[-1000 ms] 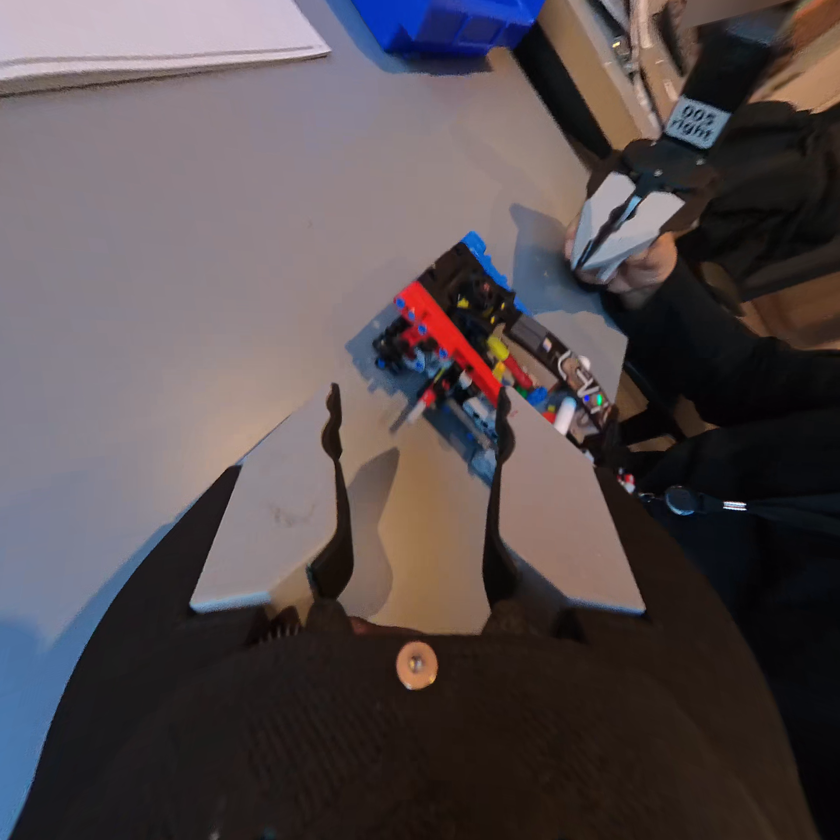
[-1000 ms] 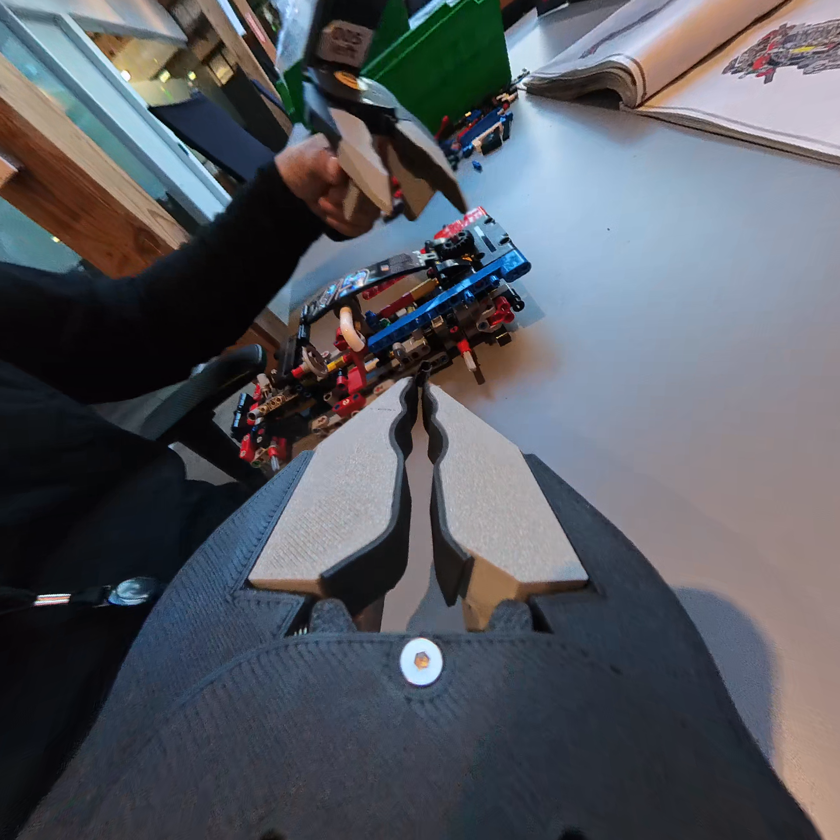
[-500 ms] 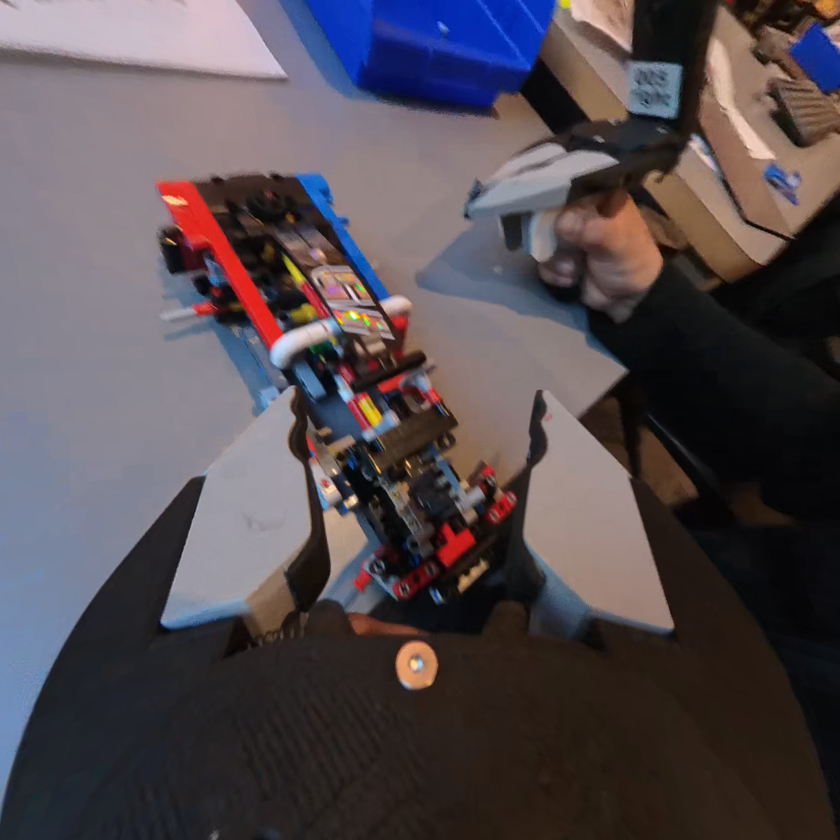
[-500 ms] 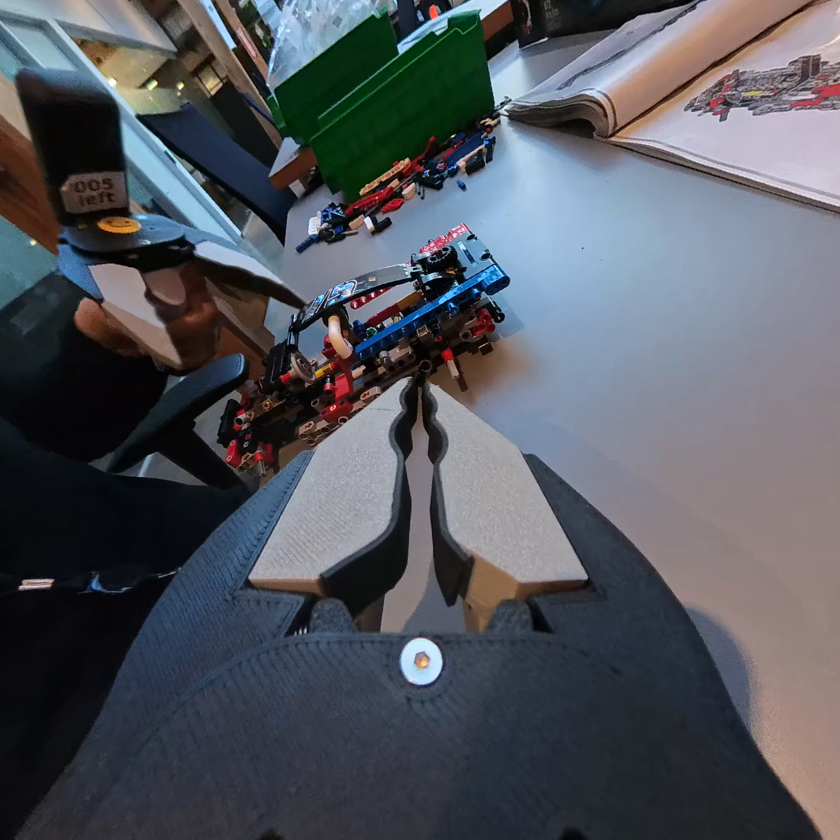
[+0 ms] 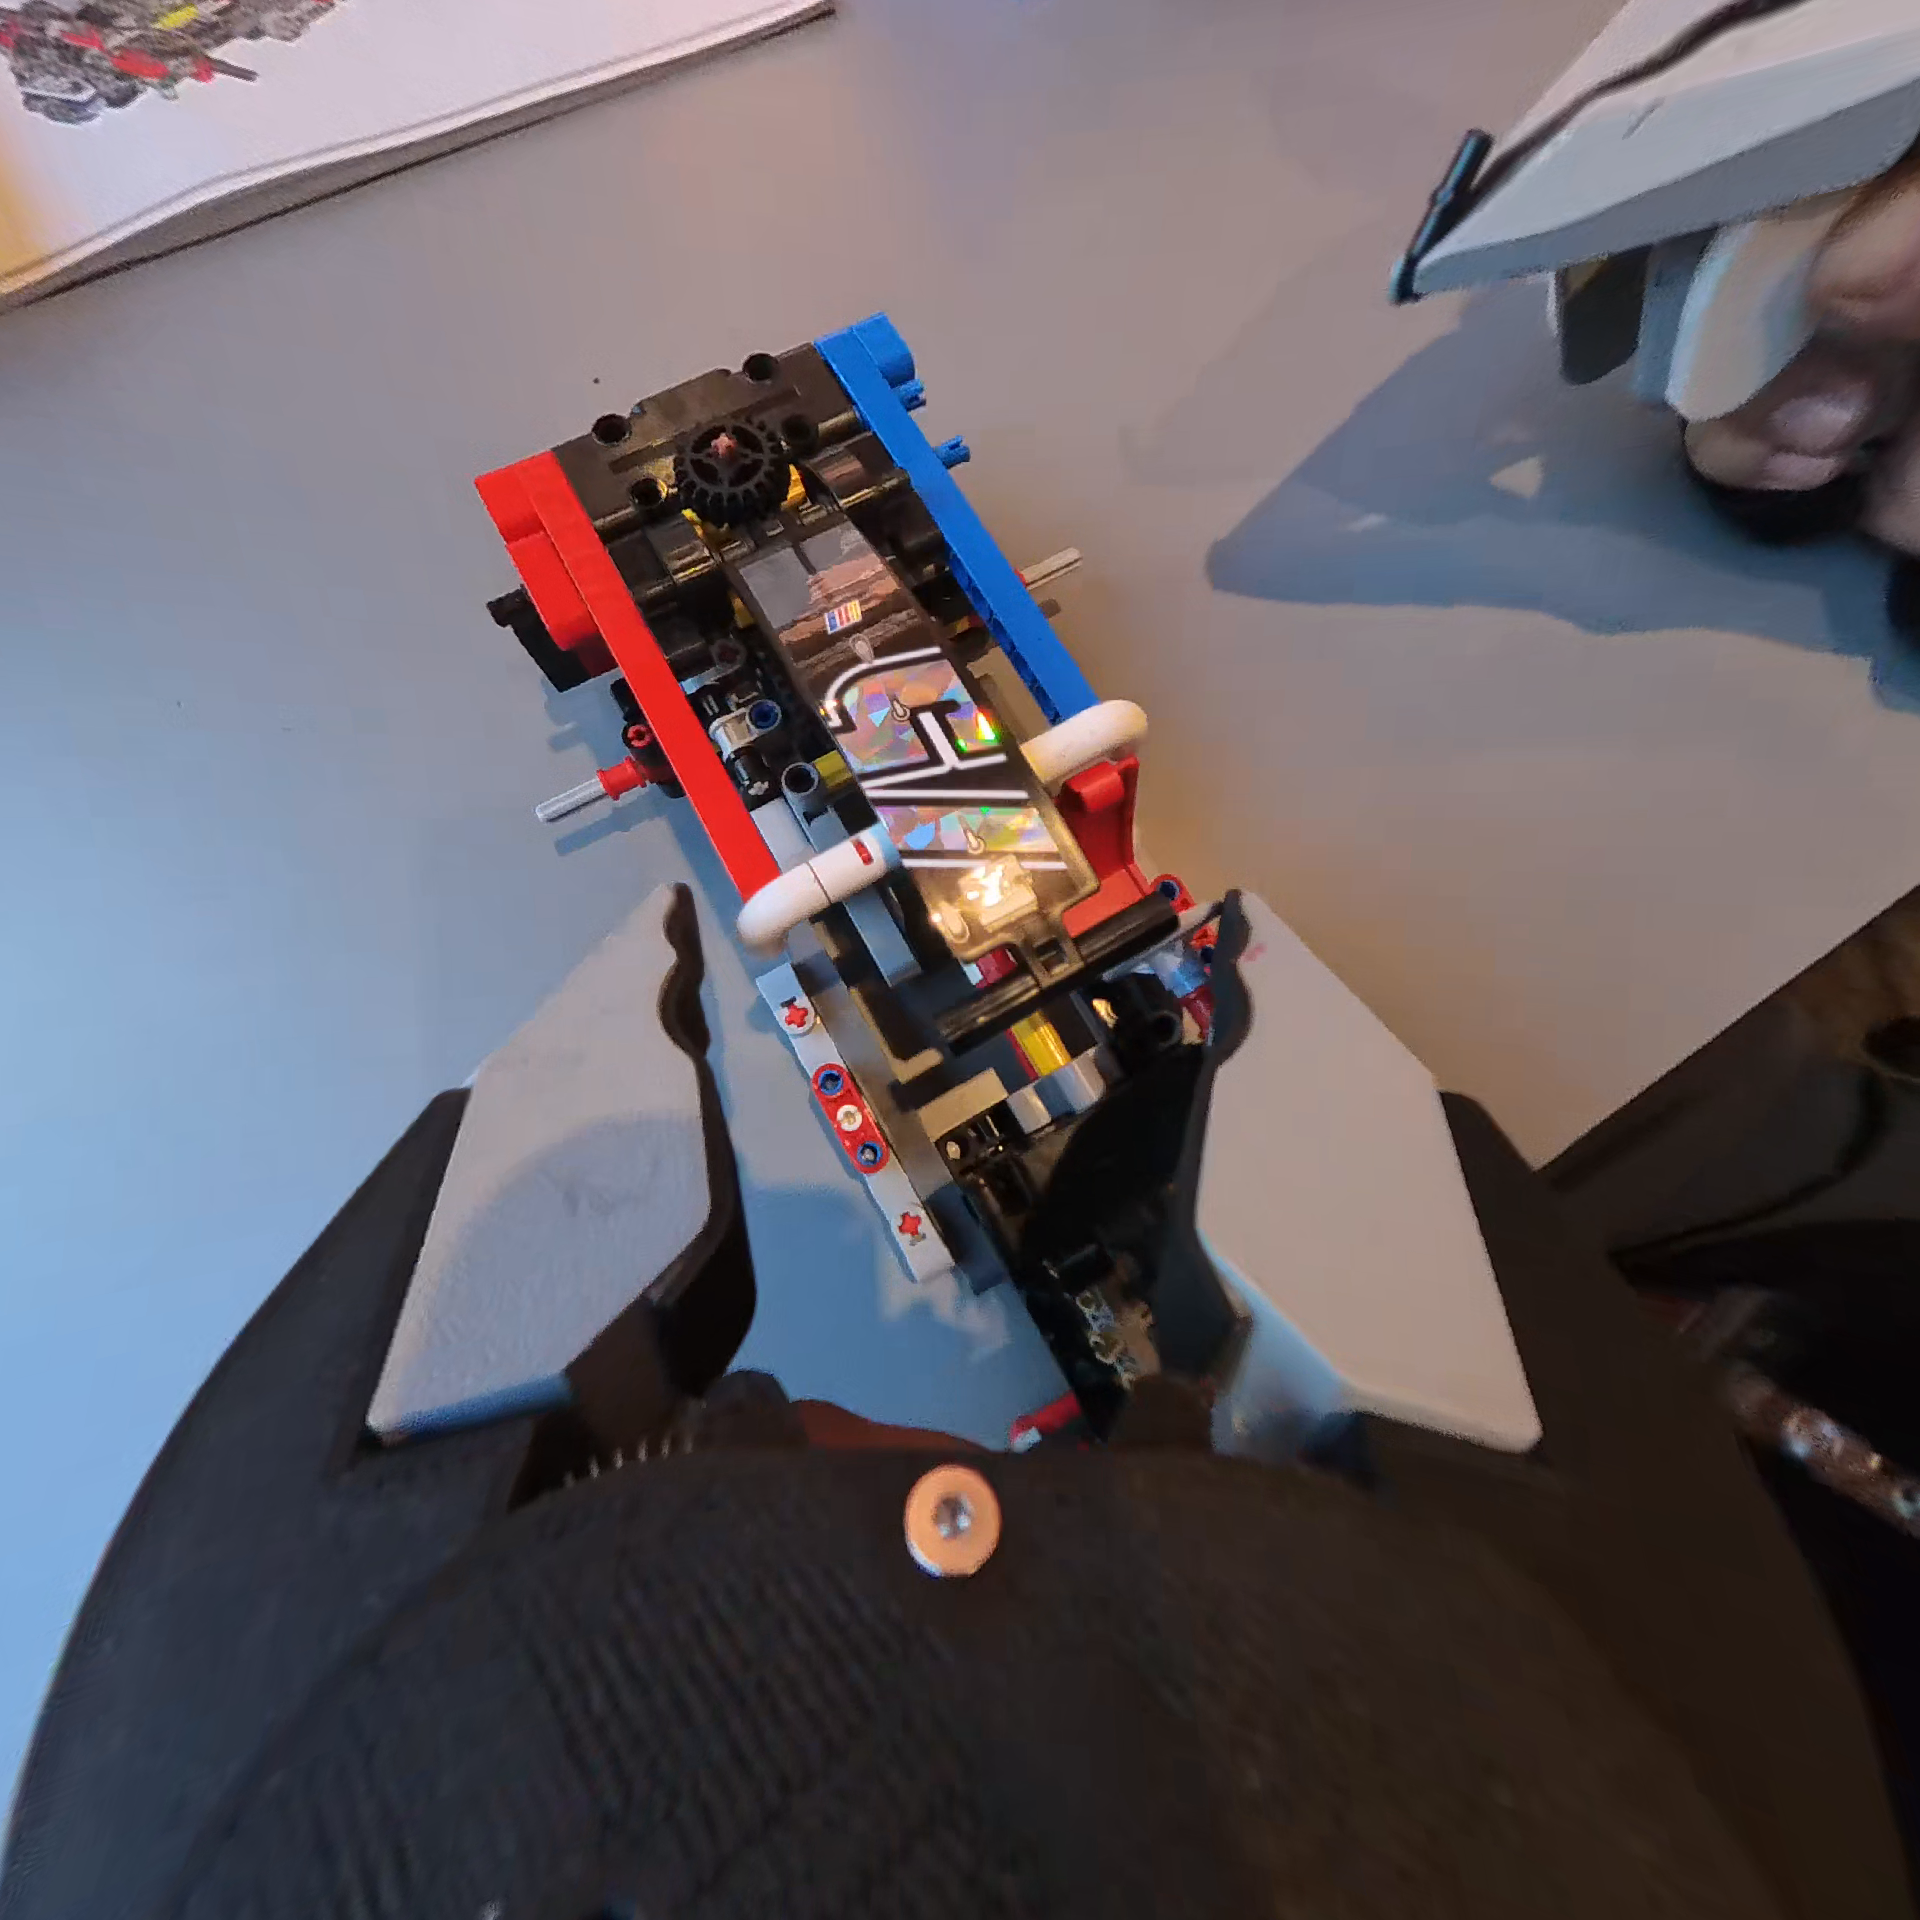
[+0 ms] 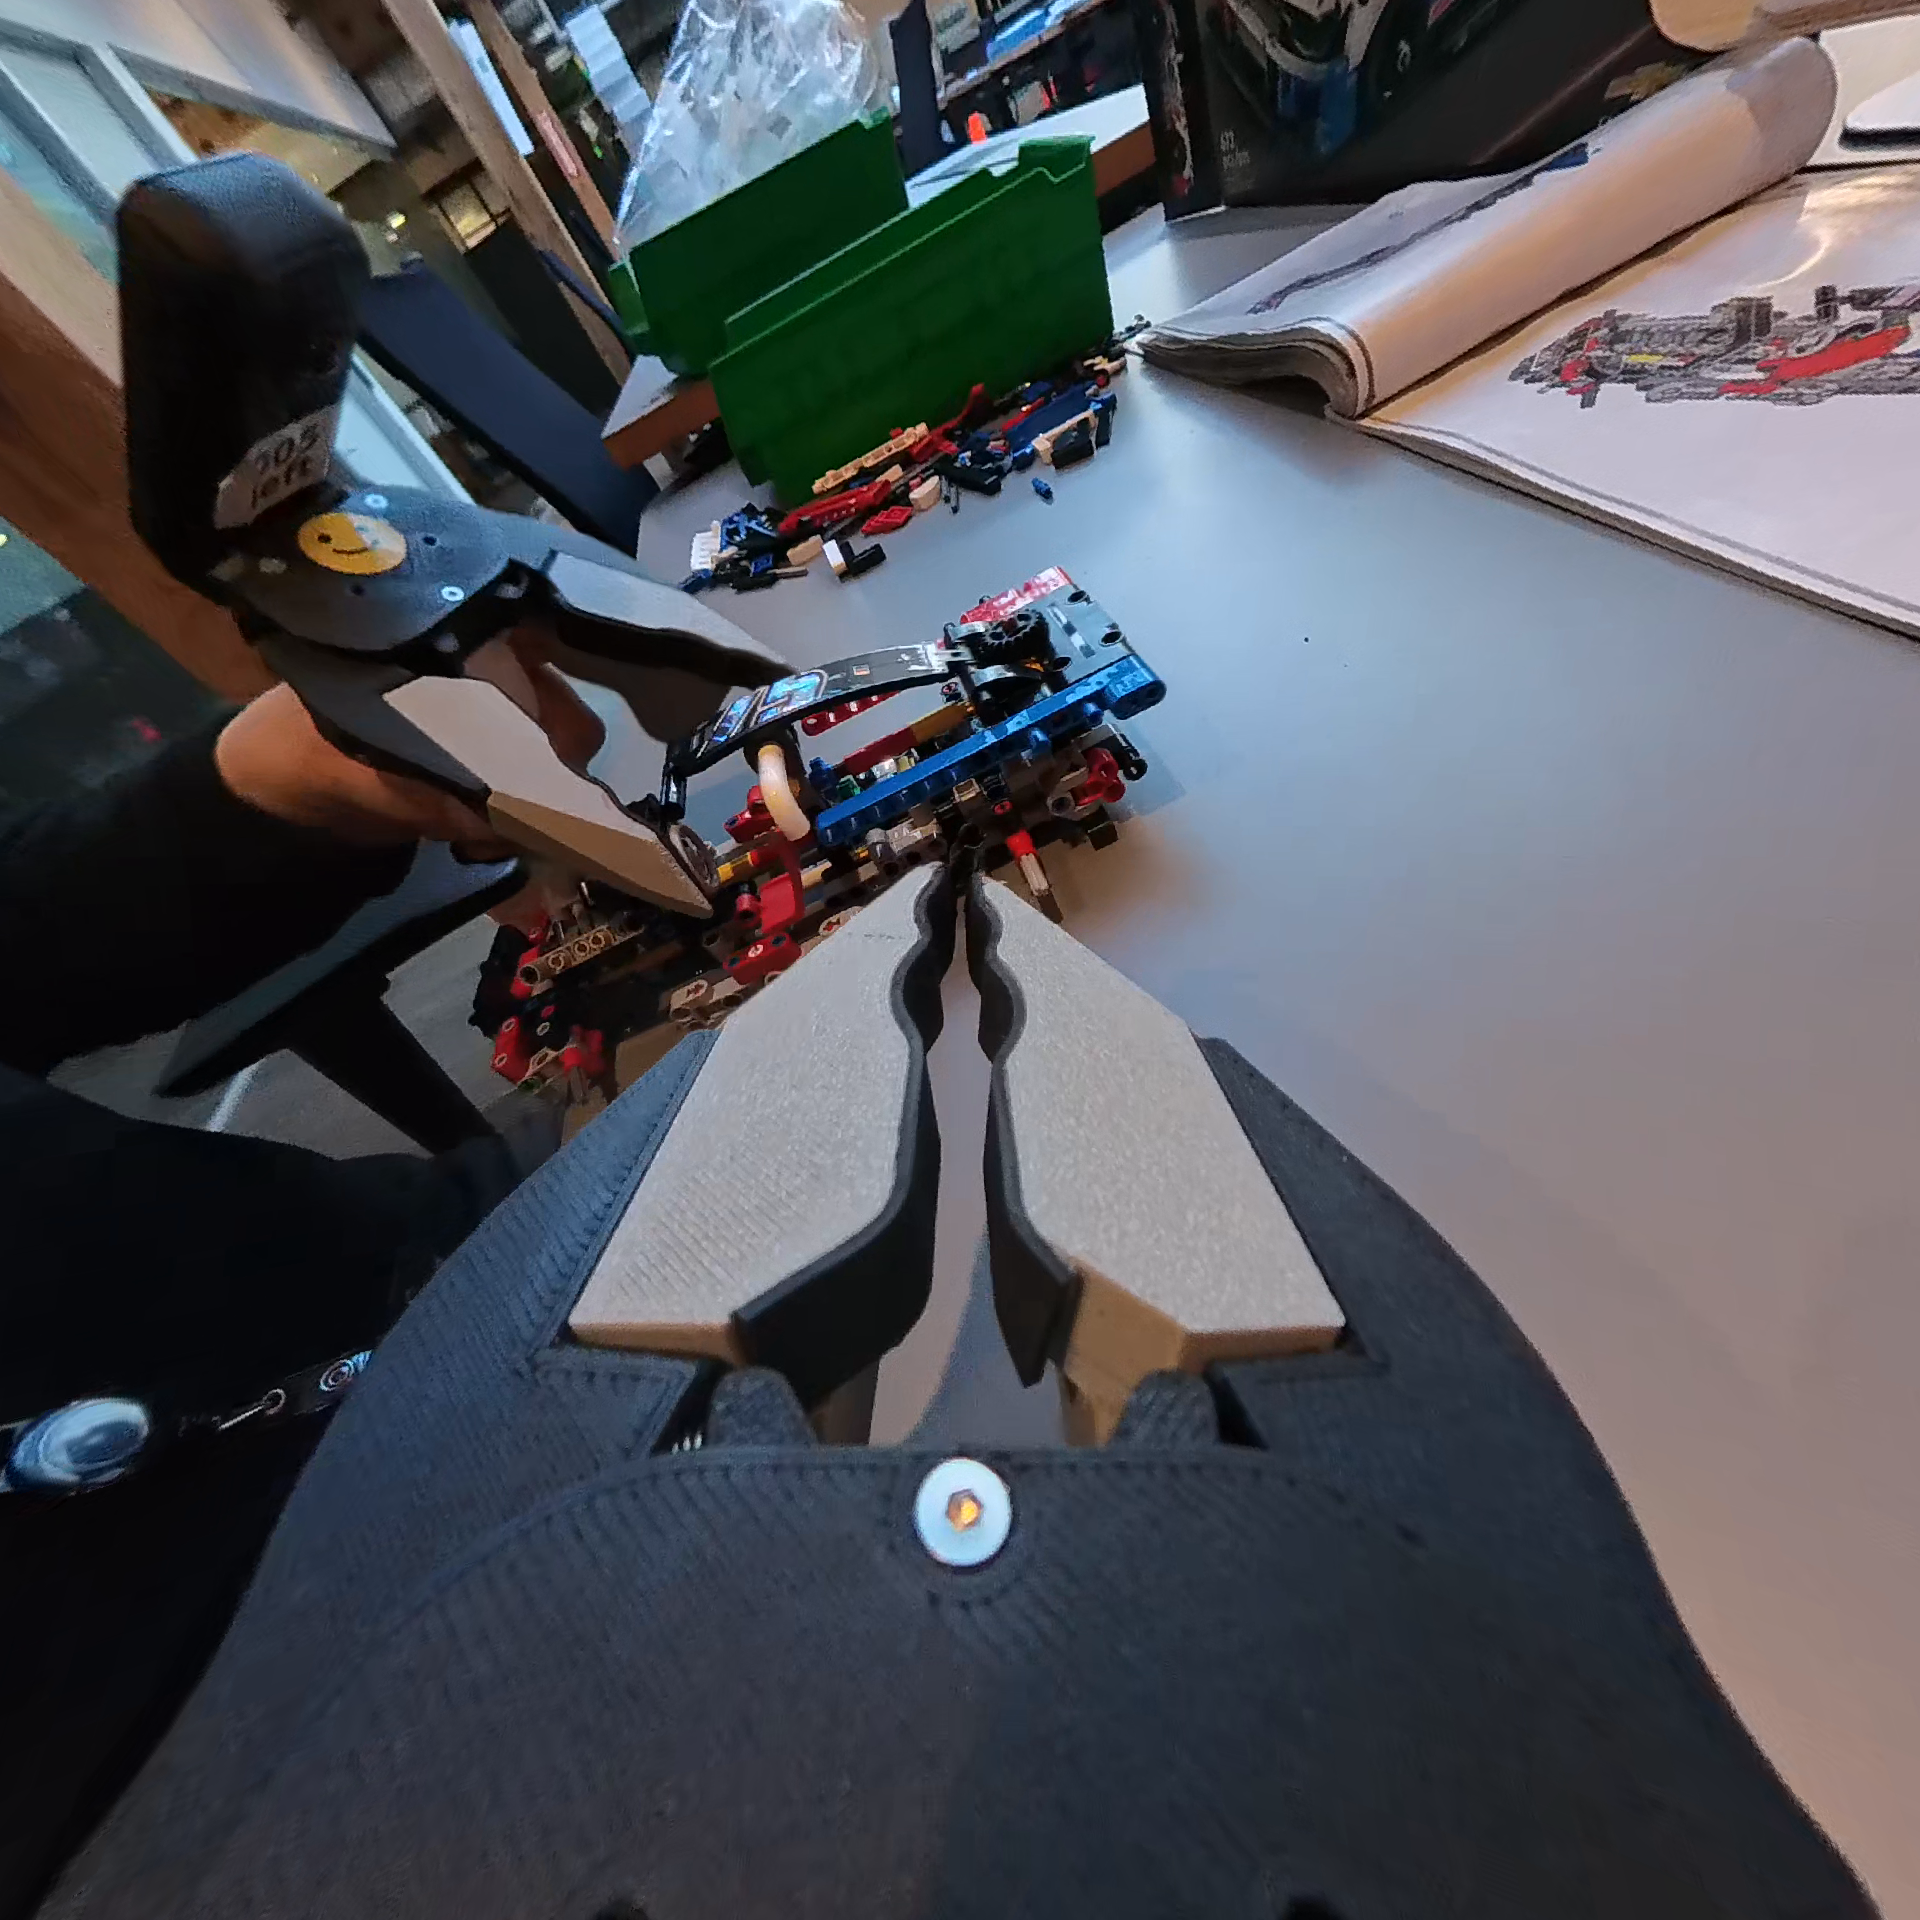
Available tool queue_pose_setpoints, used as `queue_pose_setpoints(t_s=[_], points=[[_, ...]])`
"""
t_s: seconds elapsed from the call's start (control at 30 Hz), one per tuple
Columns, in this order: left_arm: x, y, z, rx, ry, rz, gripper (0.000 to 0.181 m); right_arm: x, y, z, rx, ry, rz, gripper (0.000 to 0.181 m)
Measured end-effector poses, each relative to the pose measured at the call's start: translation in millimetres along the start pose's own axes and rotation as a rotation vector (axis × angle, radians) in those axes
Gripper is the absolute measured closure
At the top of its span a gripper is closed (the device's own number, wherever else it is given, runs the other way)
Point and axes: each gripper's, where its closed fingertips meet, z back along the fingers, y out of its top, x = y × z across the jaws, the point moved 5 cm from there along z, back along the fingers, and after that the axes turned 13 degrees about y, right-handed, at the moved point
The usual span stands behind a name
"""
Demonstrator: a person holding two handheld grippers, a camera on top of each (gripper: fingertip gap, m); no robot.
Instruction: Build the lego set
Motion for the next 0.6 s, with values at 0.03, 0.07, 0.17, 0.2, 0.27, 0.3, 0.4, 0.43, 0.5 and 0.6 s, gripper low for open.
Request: queue_pose_setpoints(t_s=[0.03, 0.07, 0.17, 0.2, 0.27, 0.3, 0.4, 0.43, 0.5, 0.6], points=[[-2.2, -0.7, -0.2, -0.008, -0.013, -0.029, 0.084, -0.9, -0.4, -0.1, -0.004, -0.001, 0.007, 0.181], [-5.5, -1.3, 0.1, -0.013, -0.031, -0.058, 0.084, -1.6, -0.7, -0.4, -0.008, -0.003, 0.013, 0.181], [-24.7, -4.7, 1.1, -0.034, -0.097, -0.151, 0.083, -3.4, -2.0, -1.8, -0.024, -0.007, 0.030, 0.181], [-33.3, -6.2, 1.6, -0.042, -0.126, -0.177, 0.083, -3.9, -2.5, -2.4, -0.030, -0.008, 0.036, 0.181], [-51.0, -11.8, 2.7, -0.065, -0.188, -0.197, 0.085, -4.8, -3.2, -3.6, -0.040, -0.010, 0.047, 0.181], [-58.4, -14.7, 4.3, -0.089, -0.223, -0.176, 0.086, -5.7, -3.1, -3.7, -0.041, -0.007, 0.054, 0.181], [-73.1, -13.9, 18.7, -0.045, -0.335, -0.140, 0.091, -4.6, -2.7, -2.1, -0.058, -0.008, 0.090, 0.181], [-78.9, -12.3, 23.0, -0.028, -0.362, -0.129, 0.091, 1.4, -4.1, -0.4, -0.098, -0.038, 0.097, 0.181], [-87.9, -7.1, 32.0, 0.009, -0.461, -0.106, 0.091, 14.9, -10.1, 0.5, -0.224, -0.079, 0.082, 0.181], [-109.7, 8.6, 33.5, 0.076, -0.579, -0.061, 0.098, 26.5, -24.1, -11.8, -0.455, -0.040, -0.067, 0.181]])
